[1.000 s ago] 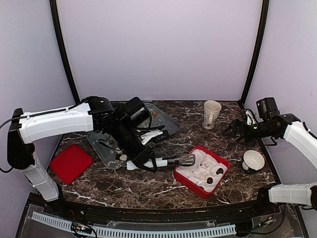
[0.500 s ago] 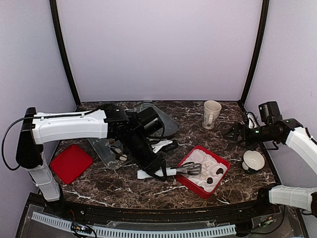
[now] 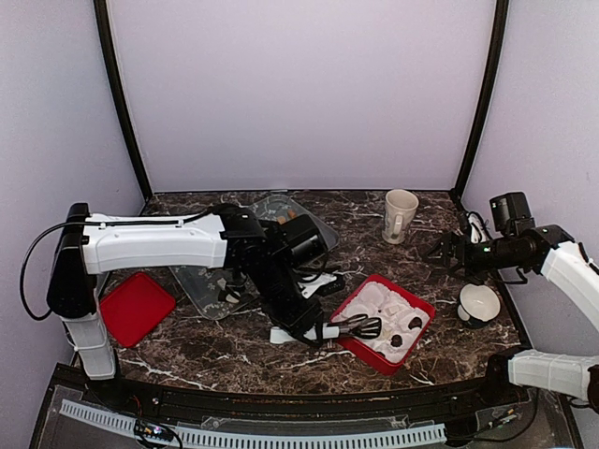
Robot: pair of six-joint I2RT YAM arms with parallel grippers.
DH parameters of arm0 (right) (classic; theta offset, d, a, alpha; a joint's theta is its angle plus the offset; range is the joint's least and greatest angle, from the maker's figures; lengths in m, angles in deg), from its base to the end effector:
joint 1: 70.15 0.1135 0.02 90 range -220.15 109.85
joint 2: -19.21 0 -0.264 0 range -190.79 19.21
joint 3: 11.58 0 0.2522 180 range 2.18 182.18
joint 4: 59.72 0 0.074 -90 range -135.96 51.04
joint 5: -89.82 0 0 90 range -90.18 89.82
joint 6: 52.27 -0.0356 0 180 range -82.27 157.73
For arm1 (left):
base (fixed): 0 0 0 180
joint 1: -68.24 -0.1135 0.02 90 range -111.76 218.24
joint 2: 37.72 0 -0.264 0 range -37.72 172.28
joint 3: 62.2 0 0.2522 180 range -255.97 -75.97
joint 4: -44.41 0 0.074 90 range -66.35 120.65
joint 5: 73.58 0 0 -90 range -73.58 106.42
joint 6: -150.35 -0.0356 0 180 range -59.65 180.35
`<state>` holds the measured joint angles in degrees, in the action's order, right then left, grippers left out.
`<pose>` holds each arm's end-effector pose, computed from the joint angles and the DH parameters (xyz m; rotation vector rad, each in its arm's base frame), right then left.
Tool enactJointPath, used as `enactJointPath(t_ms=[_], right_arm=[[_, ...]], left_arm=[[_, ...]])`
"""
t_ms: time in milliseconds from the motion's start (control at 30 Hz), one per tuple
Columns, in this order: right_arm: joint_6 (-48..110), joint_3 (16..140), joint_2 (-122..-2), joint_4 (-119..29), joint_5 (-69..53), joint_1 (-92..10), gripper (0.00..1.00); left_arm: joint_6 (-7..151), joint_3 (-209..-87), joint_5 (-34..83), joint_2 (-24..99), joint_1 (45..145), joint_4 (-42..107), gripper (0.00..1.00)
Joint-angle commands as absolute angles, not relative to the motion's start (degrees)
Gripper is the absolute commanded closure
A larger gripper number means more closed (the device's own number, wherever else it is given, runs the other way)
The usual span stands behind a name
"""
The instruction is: Pack the chocolate
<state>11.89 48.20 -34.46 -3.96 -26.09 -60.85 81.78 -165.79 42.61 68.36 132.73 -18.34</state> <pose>0.1781 0.0449 0.2722 0.1494 2.4861 0.8195 0.1535 -0.3583 0.2600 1.2372 2.7207 -0.9546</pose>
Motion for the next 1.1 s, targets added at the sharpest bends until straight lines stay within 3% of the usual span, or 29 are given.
enactJointPath(t_ms=[0,567,1067], right_arm=[[11.63,47.29,-33.45,-4.54,-26.46,-61.27,0.0],[11.72,47.14,-34.05,-5.1,-26.1,-61.27,0.0],[11.28,47.17,-34.2,-6.35,-26.51,-61.26,0.0]], left_arm=[[82.11,-168.18,42.08,68.29,132.93,-19.28,0.7],[79.7,-170.46,41.59,69.35,133.02,-22.22,0.58],[81.11,-174.03,39.38,63.62,129.42,-20.08,0.59]])
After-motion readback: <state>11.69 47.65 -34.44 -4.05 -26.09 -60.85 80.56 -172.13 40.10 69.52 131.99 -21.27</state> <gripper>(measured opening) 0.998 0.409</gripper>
